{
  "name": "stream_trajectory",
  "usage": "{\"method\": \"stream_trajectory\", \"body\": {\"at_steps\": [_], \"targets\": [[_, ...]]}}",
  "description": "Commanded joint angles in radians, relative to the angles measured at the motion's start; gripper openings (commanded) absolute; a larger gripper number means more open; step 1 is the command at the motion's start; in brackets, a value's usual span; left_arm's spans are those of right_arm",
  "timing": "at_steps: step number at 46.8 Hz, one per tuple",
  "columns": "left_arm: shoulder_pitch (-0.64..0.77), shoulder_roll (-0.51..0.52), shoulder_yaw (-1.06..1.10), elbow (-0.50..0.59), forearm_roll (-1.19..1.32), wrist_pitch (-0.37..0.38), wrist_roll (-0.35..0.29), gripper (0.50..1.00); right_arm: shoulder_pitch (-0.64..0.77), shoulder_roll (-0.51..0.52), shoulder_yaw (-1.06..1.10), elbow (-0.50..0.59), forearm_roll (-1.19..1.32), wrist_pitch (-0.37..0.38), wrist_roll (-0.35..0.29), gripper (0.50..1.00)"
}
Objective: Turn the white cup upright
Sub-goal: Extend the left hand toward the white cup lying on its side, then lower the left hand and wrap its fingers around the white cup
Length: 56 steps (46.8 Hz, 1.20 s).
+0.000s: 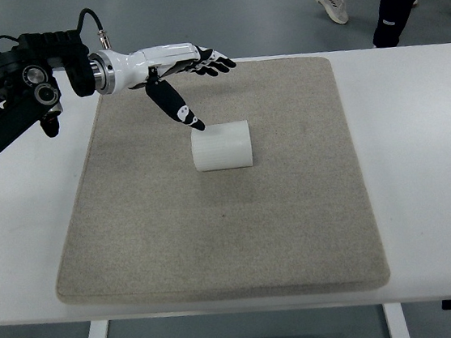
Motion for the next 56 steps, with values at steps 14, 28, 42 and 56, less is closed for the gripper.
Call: {"method": "stream_trajectory", "body": {"at_steps": [14, 28, 42, 56], "targets": [[-0.07, -0.015, 0.106, 0.001, 0.002, -0.063, 0.098, 1.0, 0.0, 0.0, 0.001, 0.0, 0.0, 0.0, 0.0, 0.952], [-0.081, -0.068, 0.15, 0.023, 0.03, -0.057, 0.121, 0.999, 0.0, 0.0, 0.0, 0.0, 0.0, 0.0, 0.0, 0.952], [-0.081, -0.129, 0.169, 0.081, 0.097, -0.053, 0.121, 0.999, 0.0, 0.0, 0.0, 0.0, 0.0, 0.0, 0.0, 0.952], [-0.073, -0.183, 0.186, 0.115, 0.149, -0.05, 0.121, 0.999, 0.0, 0.0, 0.0, 0.0, 0.0, 0.0, 0.0, 0.952]]}}
